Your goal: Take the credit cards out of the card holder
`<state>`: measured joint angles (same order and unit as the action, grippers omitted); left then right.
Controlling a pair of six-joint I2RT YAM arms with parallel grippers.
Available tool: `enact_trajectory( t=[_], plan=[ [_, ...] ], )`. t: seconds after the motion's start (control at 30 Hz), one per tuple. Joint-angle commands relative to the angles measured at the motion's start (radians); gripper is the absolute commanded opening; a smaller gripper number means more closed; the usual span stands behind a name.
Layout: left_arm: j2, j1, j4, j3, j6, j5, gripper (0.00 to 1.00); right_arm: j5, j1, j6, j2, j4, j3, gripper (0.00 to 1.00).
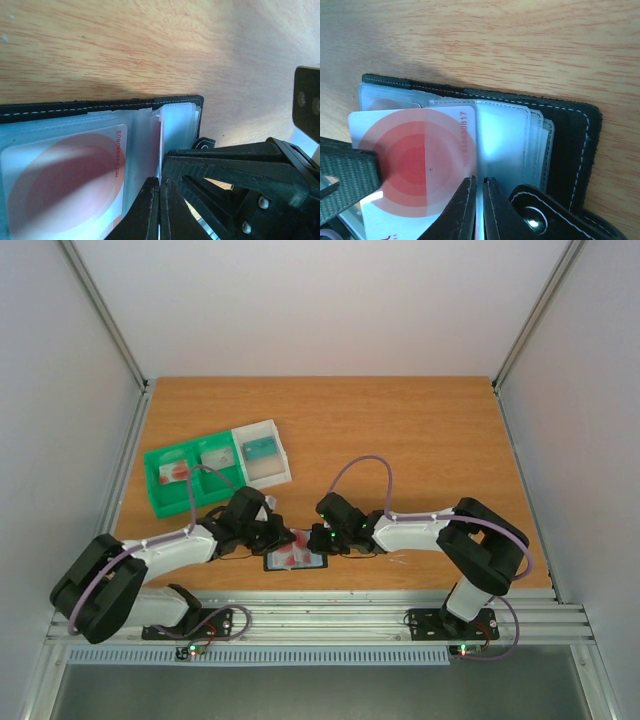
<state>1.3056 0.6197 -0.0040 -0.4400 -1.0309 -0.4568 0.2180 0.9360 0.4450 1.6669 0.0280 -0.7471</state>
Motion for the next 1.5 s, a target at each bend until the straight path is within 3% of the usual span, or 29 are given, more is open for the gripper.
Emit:
enact_trajectory(
  t=[0.0, 0.3, 0.47, 0.6, 0.8, 0.87, 1.03, 1.27, 1.47],
  plan=[
    [-0.065, 0.006, -0.095, -0.049, 0.059, 0.061, 0.0, -0.016, -0.011, -0.002, -0.002, 0.034, 0.033, 0.08],
    [-0.157, 0.005, -0.342, -0.149, 0.142, 0.119, 0.0, 0.023, -0.028, -0.062, -0.093, 0.041, 0.035, 0.09],
    [-0.2, 0.005, -0.448, -0.209, 0.196, 0.096, 0.0, 0.055, -0.04, -0.198, -0.256, 0.133, 0.007, 0.11],
    [-0.234, 0.003, -0.469, -0.248, 0.251, -0.004, 0.01, 0.133, -0.053, -0.329, -0.378, 0.236, -0.022, 0.13],
    [-0.275, 0.007, -0.531, -0.296, 0.356, -0.208, 0.0, 0.219, -0.064, -0.535, -0.493, 0.529, -0.155, 0.19],
    [-0.287, 0.009, -0.537, -0.302, 0.382, -0.277, 0.0, 0.256, -0.098, -0.55, -0.507, 0.609, -0.194, 0.21],
    [-0.336, 0.023, -0.523, -0.299, 0.408, -0.373, 0.01, 0.538, -0.203, -0.576, -0.521, 0.662, -0.24, 0.29],
    [-0.383, 0.033, -0.484, -0.293, 0.406, -0.478, 0.0, 0.684, -0.205, -0.616, -0.484, 0.677, -0.277, 0.39],
    [-0.405, 0.033, -0.44, -0.273, 0.39, -0.514, 0.01, 0.733, -0.205, -0.595, -0.438, 0.627, -0.261, 0.42]
  ],
)
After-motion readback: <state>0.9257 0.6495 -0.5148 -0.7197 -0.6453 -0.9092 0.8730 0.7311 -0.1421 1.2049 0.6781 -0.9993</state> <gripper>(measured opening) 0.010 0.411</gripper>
